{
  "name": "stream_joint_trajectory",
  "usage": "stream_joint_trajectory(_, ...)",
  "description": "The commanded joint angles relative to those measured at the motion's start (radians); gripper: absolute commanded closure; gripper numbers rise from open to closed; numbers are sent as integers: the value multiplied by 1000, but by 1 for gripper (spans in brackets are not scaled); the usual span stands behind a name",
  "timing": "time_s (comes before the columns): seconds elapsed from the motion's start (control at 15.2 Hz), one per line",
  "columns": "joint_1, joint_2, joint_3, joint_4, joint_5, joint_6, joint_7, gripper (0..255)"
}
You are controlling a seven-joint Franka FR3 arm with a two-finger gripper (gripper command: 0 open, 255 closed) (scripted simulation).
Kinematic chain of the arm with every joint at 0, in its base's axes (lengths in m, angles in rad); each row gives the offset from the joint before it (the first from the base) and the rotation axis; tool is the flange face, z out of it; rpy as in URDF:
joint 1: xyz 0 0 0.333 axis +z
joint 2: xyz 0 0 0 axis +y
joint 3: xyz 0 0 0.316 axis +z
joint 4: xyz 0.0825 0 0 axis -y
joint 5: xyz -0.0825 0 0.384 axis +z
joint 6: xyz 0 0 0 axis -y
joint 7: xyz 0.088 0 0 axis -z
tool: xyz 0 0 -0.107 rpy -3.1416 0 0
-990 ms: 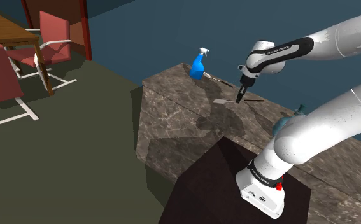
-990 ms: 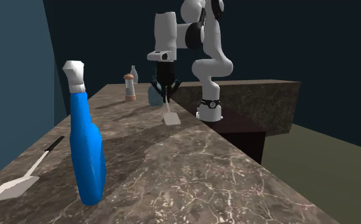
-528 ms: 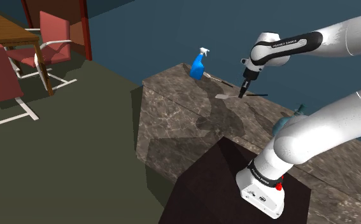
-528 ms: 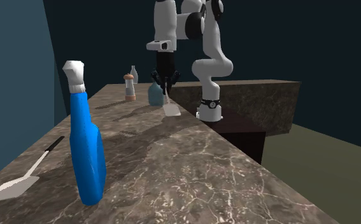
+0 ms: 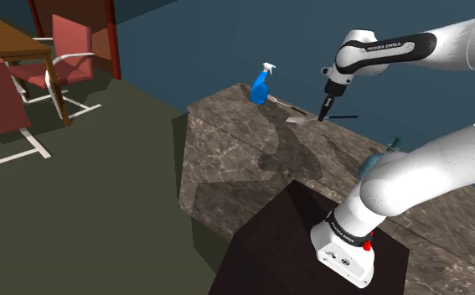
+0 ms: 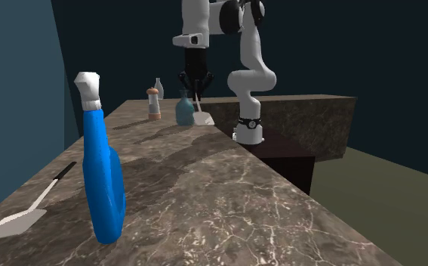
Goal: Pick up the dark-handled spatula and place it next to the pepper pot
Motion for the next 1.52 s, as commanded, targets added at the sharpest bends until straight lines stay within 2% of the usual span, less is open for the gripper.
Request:
stream_joint_trajectory(0.0,-1,-13,9,19,1,-33,0,255)
stream_joint_trajectory(1.19,7,-52,65,223,28,-275,-11,255)
stream_joint_trajectory(1.45,-43,-120,22,192,-27,-294,-80,255)
